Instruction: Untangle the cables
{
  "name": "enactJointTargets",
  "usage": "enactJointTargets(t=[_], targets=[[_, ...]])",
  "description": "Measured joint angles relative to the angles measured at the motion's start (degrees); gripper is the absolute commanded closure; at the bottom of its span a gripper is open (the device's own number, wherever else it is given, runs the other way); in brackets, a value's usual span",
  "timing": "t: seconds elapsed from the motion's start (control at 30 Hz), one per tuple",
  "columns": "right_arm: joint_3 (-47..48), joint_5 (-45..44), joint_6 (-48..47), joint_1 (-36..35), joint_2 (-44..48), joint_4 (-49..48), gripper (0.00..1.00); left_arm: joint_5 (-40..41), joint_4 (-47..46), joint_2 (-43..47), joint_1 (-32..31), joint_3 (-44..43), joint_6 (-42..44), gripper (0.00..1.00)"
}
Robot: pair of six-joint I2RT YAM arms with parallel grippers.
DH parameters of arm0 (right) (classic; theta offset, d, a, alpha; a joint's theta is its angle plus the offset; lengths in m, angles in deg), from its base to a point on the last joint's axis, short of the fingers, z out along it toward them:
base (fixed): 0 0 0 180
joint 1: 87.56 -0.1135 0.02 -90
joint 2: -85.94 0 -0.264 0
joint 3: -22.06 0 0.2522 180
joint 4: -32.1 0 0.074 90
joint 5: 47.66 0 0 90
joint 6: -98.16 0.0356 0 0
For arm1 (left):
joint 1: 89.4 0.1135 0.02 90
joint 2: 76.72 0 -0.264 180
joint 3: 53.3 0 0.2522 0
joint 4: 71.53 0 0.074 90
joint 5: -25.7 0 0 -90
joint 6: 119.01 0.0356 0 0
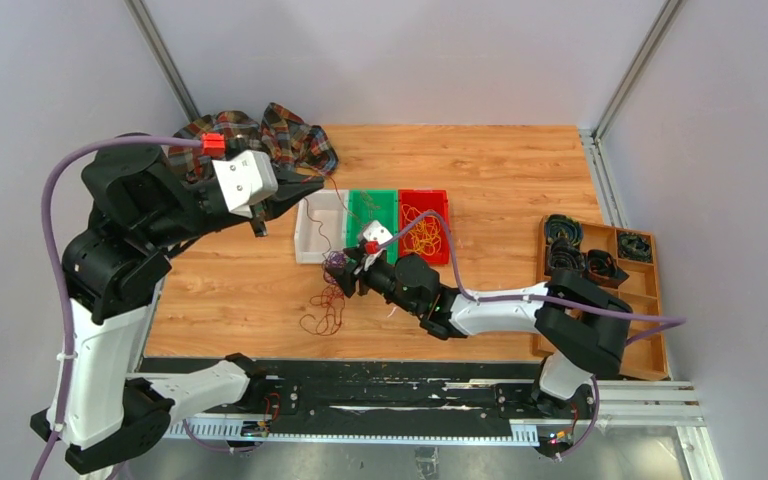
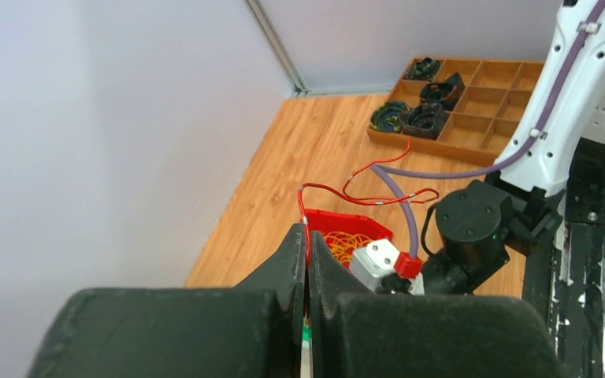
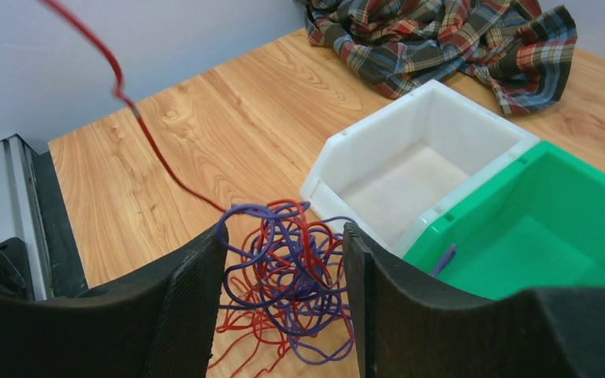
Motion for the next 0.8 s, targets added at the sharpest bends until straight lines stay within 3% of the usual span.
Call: enactJointTargets(t=[0.6,0.8], targets=[[-12.6,-4.2,3.4,0.0,-6.4,-6.0,0.47,3.0,-0.6,-5.9,0.0,-18.6,0.1,1.00],[-17.4,-6.2,5.1,0.0,-6.2,-8.7,0.46,6.7,-4.6,-5.9,0.0,-20.0,0.8,0.99]])
